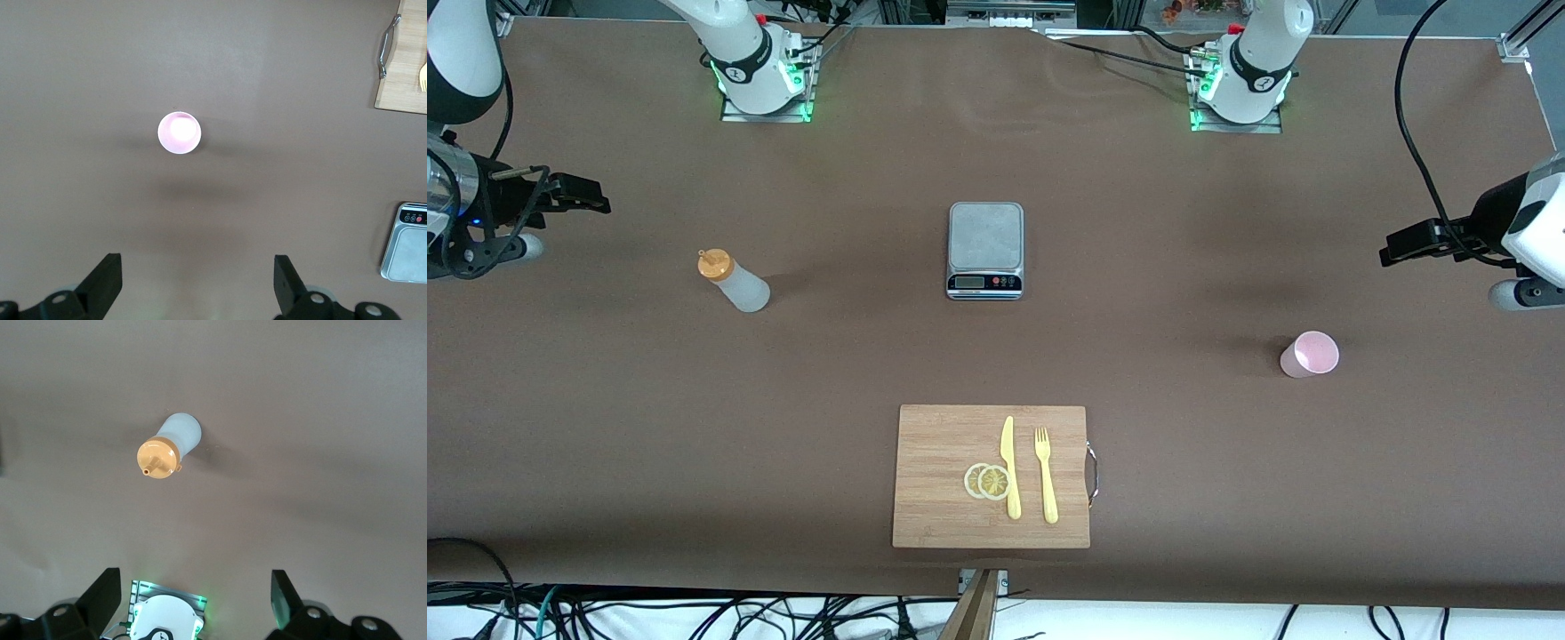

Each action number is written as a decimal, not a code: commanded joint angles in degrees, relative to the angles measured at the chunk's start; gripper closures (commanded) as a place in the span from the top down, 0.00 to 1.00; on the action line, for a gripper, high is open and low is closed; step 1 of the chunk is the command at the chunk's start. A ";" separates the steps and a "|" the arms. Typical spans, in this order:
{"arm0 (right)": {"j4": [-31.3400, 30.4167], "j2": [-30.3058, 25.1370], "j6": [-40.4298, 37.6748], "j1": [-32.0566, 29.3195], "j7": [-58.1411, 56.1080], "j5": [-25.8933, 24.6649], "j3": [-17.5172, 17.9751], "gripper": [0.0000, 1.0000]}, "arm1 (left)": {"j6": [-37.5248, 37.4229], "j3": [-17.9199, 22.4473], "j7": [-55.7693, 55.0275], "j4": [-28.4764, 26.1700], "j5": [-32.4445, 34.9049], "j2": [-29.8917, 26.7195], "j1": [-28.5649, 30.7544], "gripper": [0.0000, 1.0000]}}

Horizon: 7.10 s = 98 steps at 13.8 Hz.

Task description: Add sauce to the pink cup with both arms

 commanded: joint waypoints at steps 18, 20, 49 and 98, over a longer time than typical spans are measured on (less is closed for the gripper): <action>3.16 1.11 0.72 -1.01 0.68 -0.73 0.39 0.99 | -0.63 0.18 -0.48 1.43 -0.88 1.09 0.77 1.00; 3.42 1.11 0.98 -1.37 0.59 -1.16 1.17 0.99 | -0.46 0.27 -0.05 1.34 -0.88 2.66 1.21 1.00; -4.14 -5.13 8.80 -14.82 11.85 -1.07 15.06 0.99 | 41.46 0.71 16.81 -20.36 2.90 19.98 6.75 0.95; -3.52 -4.86 8.36 -14.64 12.64 -1.51 15.15 0.99 | 51.31 -7.38 -57.78 -29.69 -0.80 12.33 -46.43 0.00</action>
